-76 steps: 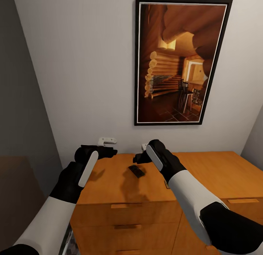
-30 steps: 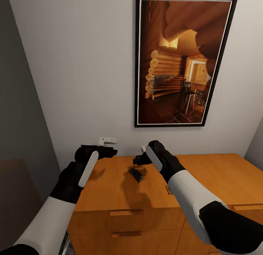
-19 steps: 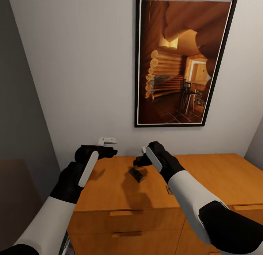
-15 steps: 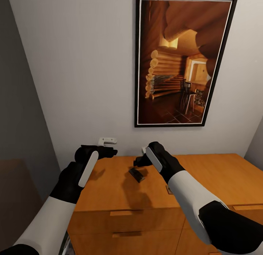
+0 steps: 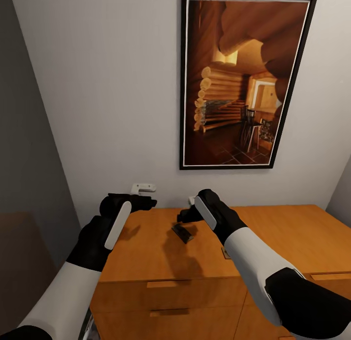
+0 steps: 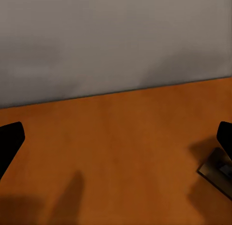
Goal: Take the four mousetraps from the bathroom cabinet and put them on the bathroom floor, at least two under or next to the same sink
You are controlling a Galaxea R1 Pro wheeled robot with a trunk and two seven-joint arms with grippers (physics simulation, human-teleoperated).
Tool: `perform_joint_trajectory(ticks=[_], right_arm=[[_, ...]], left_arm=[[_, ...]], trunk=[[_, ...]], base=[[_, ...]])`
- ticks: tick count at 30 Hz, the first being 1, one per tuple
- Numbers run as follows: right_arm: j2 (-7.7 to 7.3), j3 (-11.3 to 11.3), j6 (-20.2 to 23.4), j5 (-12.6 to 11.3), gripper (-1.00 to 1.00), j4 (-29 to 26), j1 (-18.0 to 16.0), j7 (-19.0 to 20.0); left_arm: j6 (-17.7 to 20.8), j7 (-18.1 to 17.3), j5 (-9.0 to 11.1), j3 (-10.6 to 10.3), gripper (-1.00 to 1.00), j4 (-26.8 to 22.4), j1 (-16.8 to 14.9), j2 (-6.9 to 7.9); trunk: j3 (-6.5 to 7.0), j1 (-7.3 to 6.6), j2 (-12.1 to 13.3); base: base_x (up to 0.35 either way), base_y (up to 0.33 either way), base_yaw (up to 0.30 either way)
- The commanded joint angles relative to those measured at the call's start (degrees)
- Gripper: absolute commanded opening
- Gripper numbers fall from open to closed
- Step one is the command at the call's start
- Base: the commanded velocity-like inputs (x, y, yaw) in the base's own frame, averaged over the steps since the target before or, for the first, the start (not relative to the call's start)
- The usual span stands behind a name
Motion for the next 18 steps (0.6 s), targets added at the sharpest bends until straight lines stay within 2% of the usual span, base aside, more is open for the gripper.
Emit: perform_joint_trajectory(ticks=[1,18], right_arm=[[0.00,0.10,0.14,-0.59,1.00,-0.04,-0.05,-0.33],[0.00,0.57,0.14,-0.59,1.00,-0.07,-0.03,5.54]], left_arm=[[0.19,0.58,0.60,-0.04,1.00,-0.04,-0.05,0.00],[0.21,0.58,0.60,0.04,1.00,-0.04,-0.05,0.00]], trunk=[[-0.07,0.00,-0.04],[-0.07,0.00,-0.04]], base=[[0.000,0.000,0.000],[0.000,0.000,0.000]])
